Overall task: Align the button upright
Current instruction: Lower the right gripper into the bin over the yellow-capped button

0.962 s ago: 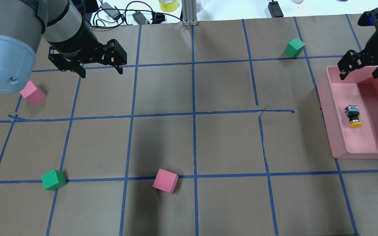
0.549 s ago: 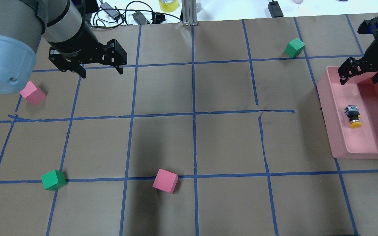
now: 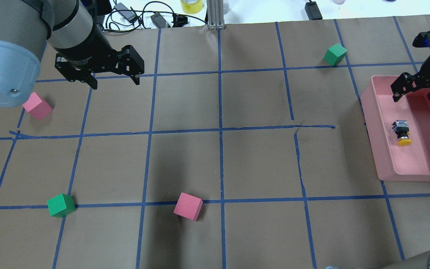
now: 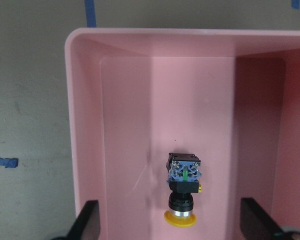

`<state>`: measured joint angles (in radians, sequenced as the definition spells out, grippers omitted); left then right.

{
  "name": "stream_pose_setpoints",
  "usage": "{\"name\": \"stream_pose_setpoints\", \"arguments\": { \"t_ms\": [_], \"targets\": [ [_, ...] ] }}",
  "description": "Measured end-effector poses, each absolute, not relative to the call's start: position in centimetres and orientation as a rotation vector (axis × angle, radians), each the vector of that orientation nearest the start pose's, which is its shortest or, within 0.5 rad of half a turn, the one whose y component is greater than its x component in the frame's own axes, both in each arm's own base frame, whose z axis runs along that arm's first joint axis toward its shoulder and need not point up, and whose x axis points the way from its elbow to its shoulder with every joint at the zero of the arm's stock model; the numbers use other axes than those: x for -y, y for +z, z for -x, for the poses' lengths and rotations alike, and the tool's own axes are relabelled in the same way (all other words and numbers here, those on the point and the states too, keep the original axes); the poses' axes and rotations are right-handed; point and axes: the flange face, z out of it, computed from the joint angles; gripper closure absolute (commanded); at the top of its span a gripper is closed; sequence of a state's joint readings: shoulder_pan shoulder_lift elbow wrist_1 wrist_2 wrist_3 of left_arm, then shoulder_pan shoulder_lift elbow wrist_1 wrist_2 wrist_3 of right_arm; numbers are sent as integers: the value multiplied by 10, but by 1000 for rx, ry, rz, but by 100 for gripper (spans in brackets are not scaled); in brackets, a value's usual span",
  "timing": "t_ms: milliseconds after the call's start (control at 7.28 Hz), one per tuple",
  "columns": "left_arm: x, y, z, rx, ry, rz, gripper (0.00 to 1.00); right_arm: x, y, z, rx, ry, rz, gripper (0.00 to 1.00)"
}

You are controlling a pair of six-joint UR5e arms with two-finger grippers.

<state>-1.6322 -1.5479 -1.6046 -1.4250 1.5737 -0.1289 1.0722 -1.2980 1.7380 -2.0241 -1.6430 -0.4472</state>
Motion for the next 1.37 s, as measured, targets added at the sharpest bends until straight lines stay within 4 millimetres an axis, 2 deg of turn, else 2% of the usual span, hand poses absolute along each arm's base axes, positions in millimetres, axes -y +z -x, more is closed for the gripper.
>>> {"name": "stream_pose_setpoints", "arguments": {
  "t_ms": [549,962,1374],
  "targets": [
    [486,498,163,-3144,-212,106,0,553,260,194,-3178,112,-164,0],
    [485,499,163,-3143,-218,105,0,538,222,207,-3164,140,-209,0],
    [485,500,163,-3144,-220,104,0,533,202,214,-3156,184,-222,0]
  ]
}}
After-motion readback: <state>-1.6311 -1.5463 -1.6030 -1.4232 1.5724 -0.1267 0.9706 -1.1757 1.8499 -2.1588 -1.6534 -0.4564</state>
